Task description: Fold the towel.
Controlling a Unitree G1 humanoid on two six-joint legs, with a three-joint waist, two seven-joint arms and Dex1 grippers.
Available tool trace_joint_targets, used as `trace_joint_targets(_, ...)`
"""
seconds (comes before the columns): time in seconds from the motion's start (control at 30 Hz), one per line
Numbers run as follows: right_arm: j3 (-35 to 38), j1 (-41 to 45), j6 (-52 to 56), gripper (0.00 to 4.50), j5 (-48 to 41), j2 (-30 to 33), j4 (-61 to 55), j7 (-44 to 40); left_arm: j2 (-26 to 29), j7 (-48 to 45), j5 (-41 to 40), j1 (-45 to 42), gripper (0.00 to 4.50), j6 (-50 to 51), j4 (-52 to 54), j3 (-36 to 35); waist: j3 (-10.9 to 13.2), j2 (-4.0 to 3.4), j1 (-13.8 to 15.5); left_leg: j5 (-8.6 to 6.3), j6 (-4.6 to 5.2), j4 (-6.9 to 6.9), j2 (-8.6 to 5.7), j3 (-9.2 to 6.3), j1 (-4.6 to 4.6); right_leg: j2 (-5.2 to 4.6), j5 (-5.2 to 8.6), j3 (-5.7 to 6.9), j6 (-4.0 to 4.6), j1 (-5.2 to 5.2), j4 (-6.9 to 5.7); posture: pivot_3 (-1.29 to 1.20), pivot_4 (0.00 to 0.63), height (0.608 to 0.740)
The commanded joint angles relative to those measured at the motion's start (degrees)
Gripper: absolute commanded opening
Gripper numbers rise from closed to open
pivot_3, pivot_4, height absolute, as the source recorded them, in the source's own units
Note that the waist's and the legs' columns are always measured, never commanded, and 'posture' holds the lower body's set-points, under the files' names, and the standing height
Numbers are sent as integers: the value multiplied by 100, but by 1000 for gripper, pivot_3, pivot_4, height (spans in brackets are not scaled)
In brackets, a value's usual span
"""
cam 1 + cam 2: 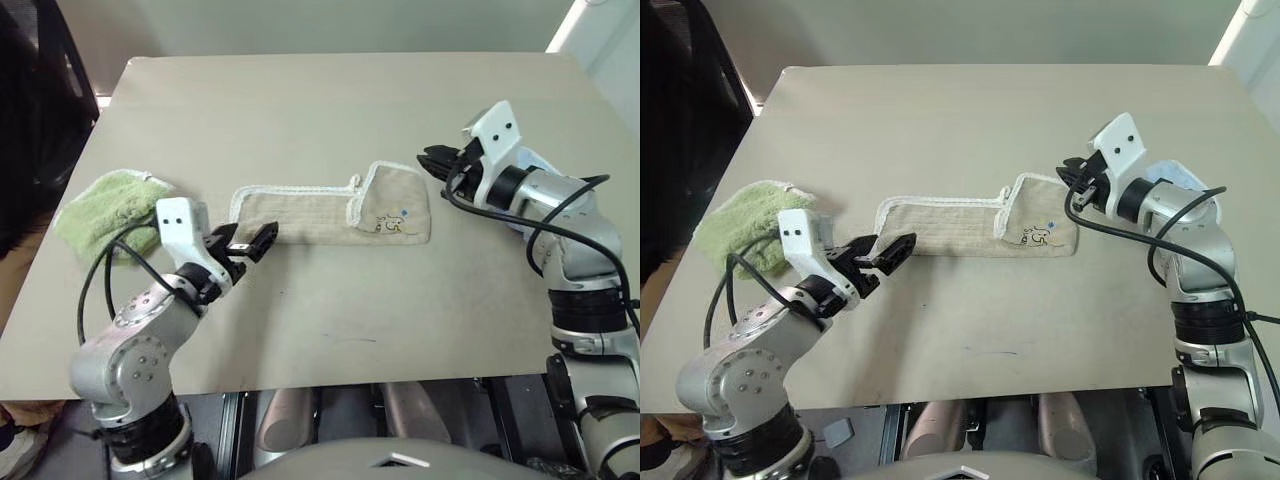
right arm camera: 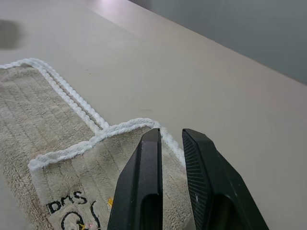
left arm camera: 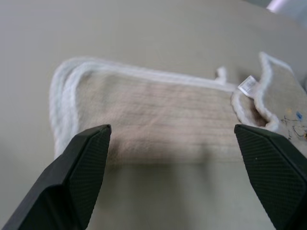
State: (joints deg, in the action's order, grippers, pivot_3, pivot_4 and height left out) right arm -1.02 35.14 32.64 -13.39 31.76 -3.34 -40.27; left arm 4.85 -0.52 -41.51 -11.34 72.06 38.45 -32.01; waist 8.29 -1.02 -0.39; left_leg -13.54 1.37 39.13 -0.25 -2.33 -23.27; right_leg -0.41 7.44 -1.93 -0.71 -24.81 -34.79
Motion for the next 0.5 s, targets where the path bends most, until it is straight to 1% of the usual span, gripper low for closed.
trace_joint_targets(0.03,75,131,-210,756,-63,10,38,-98,-519,935,-404,-403,4468,751,251,-873,6,10,3,0,0,-8,0,-1,14,1,1,-2,0,12,8,0,150,736)
trace_joint_targets(0.13,-59,246,-257,756,-25,-129,168,-90,-1221,1705,-533,-831,4468,1033,188,-1581,18,27,4,-1,-6,-18,3,-2,23,5,9,-1,1,14,5,0,150,736)
trace_joint_targets(0.17,-77,271,-264,756,-17,-157,195,-88,-1354,1884,-566,-946,4468,1104,162,-1747,19,29,6,0,-8,-20,5,-2,24,9,11,0,2,13,5,0,150,736)
trace_joint_targets(0.27,-87,312,-242,756,-14,-223,215,-70,-1508,2219,-634,-1311,4468,1199,-203,-2068,22,30,10,0,-10,-29,5,-1,29,11,17,1,1,14,9,0,150,736)
trace_joint_targets(0.37,-79,287,-216,756,-45,-222,159,-71,-1602,2480,-841,-1502,4468,1150,-556,-2242,29,42,46,-3,-9,-30,6,-2,28,12,22,4,8,14,7,0,150,736)
trace_joint_targets(0.43,-29,234,-183,756,-76,-170,73,-81,-1864,2786,-1101,-1703,4468,1128,-841,-2593,30,41,68,-4,-5,-29,6,-3,27,11,14,4,22,19,9,0,150,736)
trace_joint_targets(0.47,9,198,-164,756,-95,-124,25,-95,-1989,2903,-1229,-1755,4468,1176,-912,-2695,31,42,68,-4,-3,-29,4,-3,27,9,1,4,43,21,11,0,150,736)
trace_joint_targets(0.5,32,177,-154,756,-105,-96,0,-103,-2047,3009,-1354,-1769,4468,1199,-959,-2734,33,44,66,-6,-1,-28,3,-2,28,8,0,4,45,22,11,0,150,736)
